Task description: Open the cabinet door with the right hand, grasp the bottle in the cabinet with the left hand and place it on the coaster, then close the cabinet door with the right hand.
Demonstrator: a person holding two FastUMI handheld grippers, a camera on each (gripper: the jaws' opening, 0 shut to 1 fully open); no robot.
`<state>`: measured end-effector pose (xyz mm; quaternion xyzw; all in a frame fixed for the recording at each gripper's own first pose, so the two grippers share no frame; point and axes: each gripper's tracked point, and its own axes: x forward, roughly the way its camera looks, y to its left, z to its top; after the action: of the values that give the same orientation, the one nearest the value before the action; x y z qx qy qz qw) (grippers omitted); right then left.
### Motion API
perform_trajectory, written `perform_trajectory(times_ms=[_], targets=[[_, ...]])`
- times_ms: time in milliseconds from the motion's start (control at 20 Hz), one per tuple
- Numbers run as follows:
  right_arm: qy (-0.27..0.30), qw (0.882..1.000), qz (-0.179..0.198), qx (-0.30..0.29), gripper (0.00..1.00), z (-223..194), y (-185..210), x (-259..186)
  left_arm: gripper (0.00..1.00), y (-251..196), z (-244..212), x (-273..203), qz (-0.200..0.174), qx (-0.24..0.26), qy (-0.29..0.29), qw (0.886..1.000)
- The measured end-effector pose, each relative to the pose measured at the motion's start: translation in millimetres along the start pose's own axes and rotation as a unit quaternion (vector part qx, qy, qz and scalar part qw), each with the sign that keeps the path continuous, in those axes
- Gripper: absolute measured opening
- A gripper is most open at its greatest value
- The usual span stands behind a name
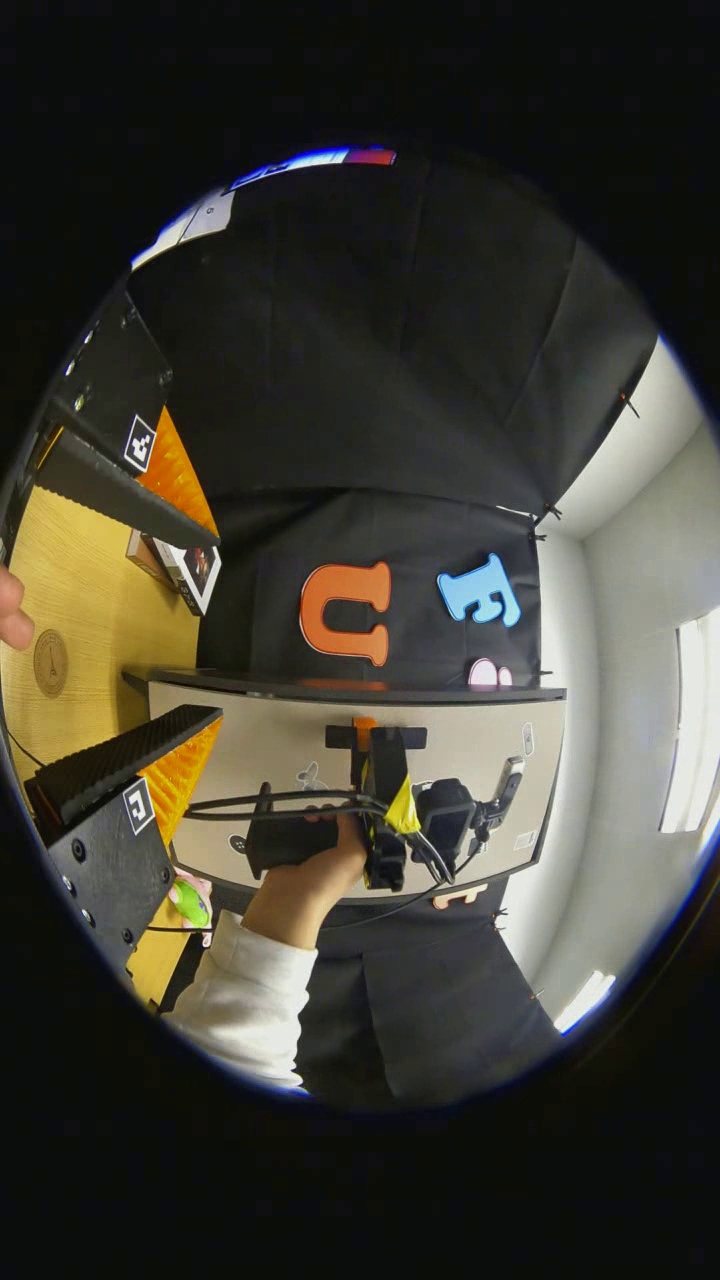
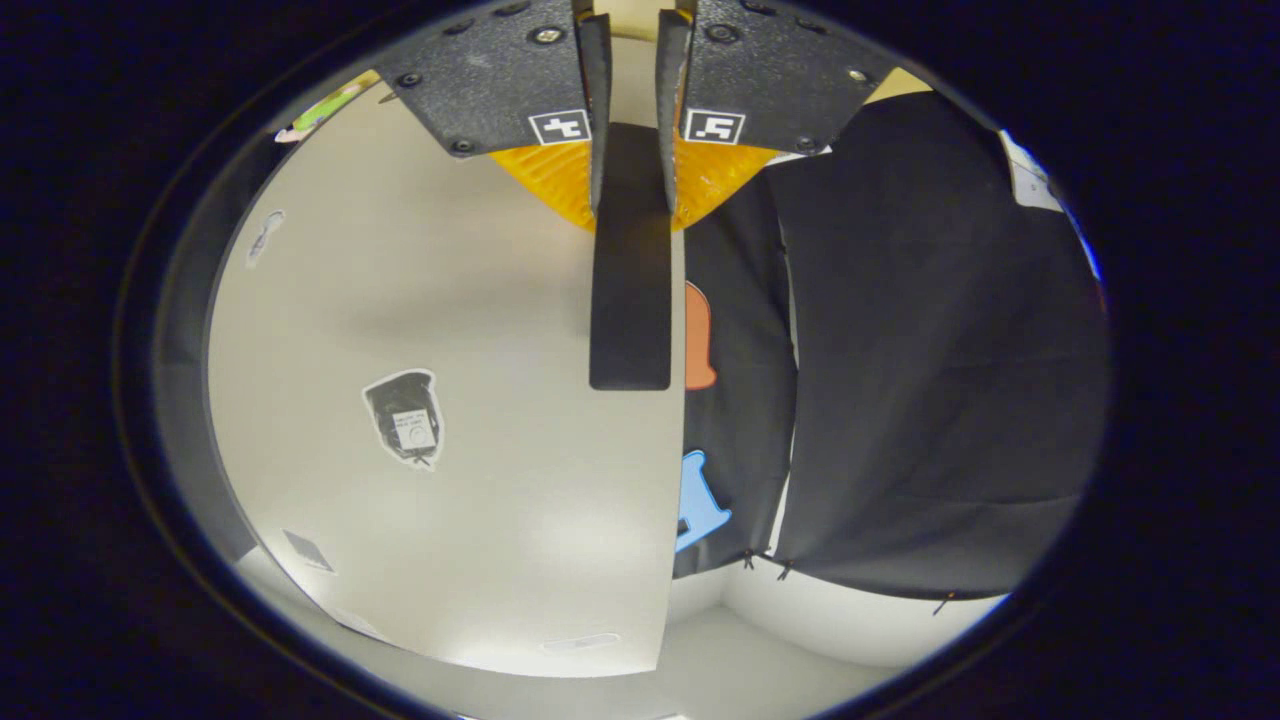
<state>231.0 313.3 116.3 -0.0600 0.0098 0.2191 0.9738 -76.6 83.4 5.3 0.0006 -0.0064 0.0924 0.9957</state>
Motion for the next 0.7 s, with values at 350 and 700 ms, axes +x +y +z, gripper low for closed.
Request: perform_trajectory(times_ms=[350,700], targets=[[0.000,1.000,0.030,-0.001,0.20,-1.9,-5.5,-24.7,0.95,-16.0,7.0,-8.5,-0.022,-0.006,-0.010,1.000],[0.000,0.999,0.032,-0.002,0.20,-3.4,-15.1,-46.8,0.95,-43.8,-0.8,-14.0,-0.054,-0.012,0.002,0.998]])
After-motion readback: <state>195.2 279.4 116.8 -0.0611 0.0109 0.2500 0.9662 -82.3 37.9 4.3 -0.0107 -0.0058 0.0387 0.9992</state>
